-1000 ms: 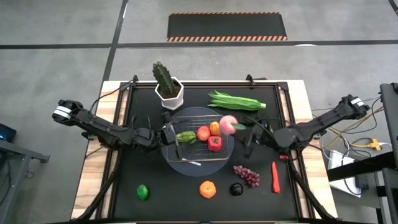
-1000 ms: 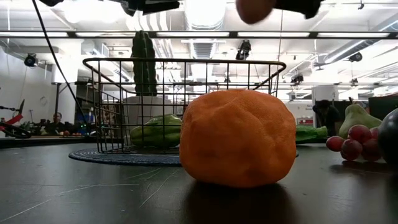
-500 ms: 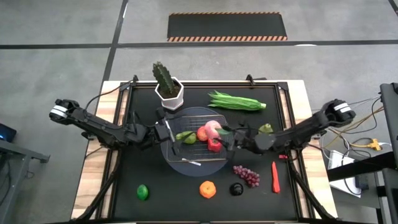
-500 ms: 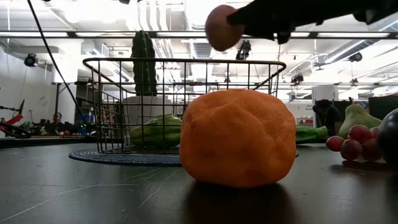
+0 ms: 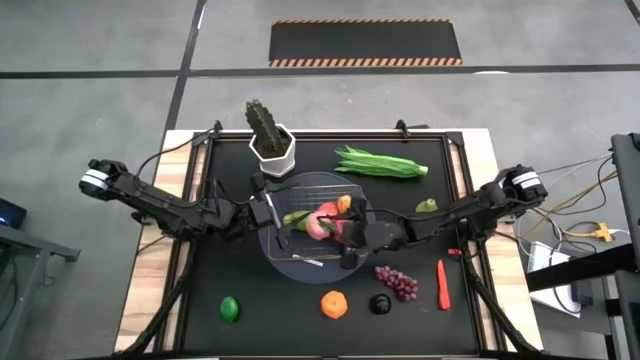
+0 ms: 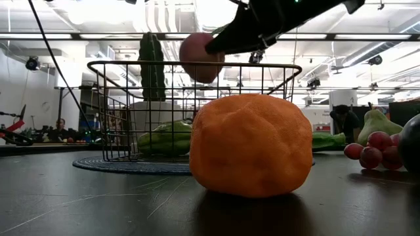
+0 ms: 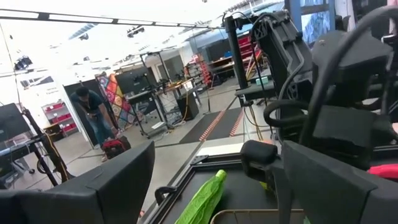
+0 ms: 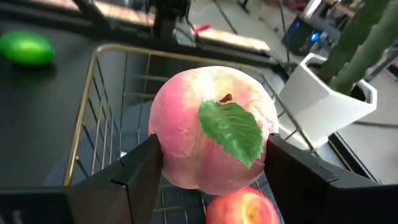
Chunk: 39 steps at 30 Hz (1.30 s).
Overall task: Build produce basket
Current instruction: Put the peach into the wire basket, then put the celtuce into the wire basket
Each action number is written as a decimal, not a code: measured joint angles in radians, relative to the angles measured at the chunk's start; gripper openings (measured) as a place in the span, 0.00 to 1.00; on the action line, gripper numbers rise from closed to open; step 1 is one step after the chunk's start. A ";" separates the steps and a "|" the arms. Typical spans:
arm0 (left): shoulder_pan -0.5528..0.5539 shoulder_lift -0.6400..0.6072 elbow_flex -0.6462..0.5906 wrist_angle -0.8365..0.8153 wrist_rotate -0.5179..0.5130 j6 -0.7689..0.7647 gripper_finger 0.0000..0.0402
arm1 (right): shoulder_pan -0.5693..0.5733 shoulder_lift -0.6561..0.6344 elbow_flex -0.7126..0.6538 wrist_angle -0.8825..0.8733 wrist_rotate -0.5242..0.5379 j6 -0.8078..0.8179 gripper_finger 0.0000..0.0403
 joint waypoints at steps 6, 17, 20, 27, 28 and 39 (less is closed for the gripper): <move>0.000 0.000 0.000 -0.004 0.000 0.000 0.82 | -0.001 0.045 0.085 -0.154 -0.004 0.046 0.60; 0.000 0.000 -0.002 -0.004 0.001 0.000 0.82 | -0.006 0.067 0.163 -0.293 -0.008 0.076 0.78; 0.000 0.000 -0.002 -0.006 0.001 -0.001 0.82 | -0.006 0.057 0.164 -0.293 -0.008 0.075 0.78; -0.010 0.005 -0.003 -0.006 0.004 -0.006 0.82 | -0.006 -0.018 0.158 -0.385 -0.006 0.054 0.76; -0.013 0.007 -0.003 -0.007 0.004 -0.012 0.82 | -0.006 -0.034 0.158 -0.407 -0.006 0.054 0.75; -0.021 0.008 -0.003 -0.058 0.004 -0.082 0.82 | -0.025 -0.245 0.130 -0.530 0.002 0.078 0.73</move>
